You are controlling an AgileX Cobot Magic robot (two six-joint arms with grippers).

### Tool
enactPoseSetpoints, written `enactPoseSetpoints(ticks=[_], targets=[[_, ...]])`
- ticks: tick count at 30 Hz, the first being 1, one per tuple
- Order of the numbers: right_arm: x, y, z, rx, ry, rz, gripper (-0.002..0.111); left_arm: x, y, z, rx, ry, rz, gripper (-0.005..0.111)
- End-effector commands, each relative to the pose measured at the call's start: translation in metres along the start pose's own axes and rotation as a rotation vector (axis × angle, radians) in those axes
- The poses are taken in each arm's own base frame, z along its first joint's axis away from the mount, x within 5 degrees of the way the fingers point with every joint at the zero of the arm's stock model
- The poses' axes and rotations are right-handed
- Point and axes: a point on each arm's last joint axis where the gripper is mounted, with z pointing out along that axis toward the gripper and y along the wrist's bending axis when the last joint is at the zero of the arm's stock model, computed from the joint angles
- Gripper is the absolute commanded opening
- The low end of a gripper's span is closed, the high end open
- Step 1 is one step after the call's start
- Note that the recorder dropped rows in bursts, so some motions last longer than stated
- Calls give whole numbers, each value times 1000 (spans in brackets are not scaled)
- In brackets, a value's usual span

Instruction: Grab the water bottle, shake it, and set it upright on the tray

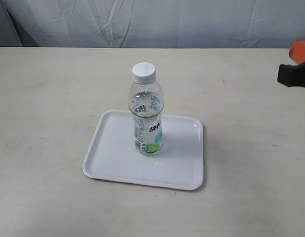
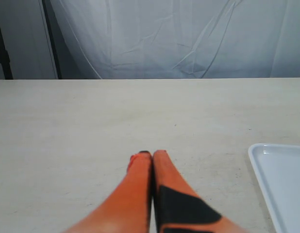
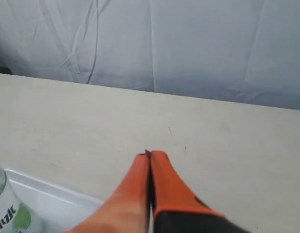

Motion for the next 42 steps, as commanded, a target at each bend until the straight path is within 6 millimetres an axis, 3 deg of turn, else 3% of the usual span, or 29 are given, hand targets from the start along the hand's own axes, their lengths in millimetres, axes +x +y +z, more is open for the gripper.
enactPoseSetpoints(ticks=[1, 8, 14, 17, 21, 32, 37, 42], targets=[[28, 1, 3, -2, 124, 205, -1, 1, 0, 0, 0, -3, -1, 0], [31, 4, 0, -17, 152, 201, -1, 1, 0, 0, 0, -3, -1, 0], [10, 1, -52, -23, -98, 216, -1, 1, 0, 0, 0, -3, -1, 0], [5, -14, -80, 102, -239, 307, -1, 1, 0, 0, 0, -3, -1, 0], [4, -23, -95, 221, -314, 322, -1, 1, 0, 0, 0, -3, -1, 0], [10, -21, -107, 247, -361, 289, -1, 1, 0, 0, 0, -3, -1, 0], [30, -20, -114, 296, -361, 170, -1, 1, 0, 0, 0, -3, -1, 0], [51, -18, -111, 298, -338, 169, -1, 1, 0, 0, 0, -3, -1, 0]])
